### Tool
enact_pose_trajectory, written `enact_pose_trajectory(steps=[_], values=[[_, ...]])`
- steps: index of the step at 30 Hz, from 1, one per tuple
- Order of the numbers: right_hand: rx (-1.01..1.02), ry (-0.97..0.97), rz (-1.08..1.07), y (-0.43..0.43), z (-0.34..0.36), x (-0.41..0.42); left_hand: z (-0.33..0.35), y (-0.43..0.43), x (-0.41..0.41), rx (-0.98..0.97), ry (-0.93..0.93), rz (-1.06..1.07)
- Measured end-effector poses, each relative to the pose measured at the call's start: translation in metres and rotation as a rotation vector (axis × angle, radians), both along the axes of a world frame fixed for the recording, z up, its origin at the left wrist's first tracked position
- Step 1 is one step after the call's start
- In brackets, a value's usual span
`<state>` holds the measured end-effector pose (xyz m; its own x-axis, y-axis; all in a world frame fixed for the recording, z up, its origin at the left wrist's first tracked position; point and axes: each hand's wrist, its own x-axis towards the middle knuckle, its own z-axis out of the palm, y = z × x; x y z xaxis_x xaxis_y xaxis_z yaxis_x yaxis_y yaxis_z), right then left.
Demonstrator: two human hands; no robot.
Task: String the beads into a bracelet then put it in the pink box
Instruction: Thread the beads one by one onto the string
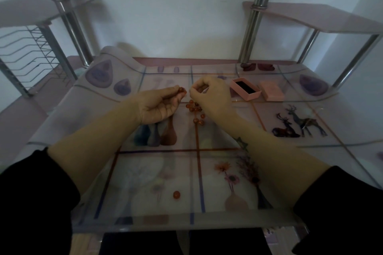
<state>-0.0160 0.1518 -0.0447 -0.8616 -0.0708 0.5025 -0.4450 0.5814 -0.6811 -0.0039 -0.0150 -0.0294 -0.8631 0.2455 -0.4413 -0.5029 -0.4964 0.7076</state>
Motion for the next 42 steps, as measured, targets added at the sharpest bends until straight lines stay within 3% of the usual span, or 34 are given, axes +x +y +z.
enact_pose_trajectory(steps=[42], values=[[0.016,-0.010,0.038,0.0002,0.0005,0.0060,-0.0017,0.0037,0.0048,-0.015,0.002,0.003]])
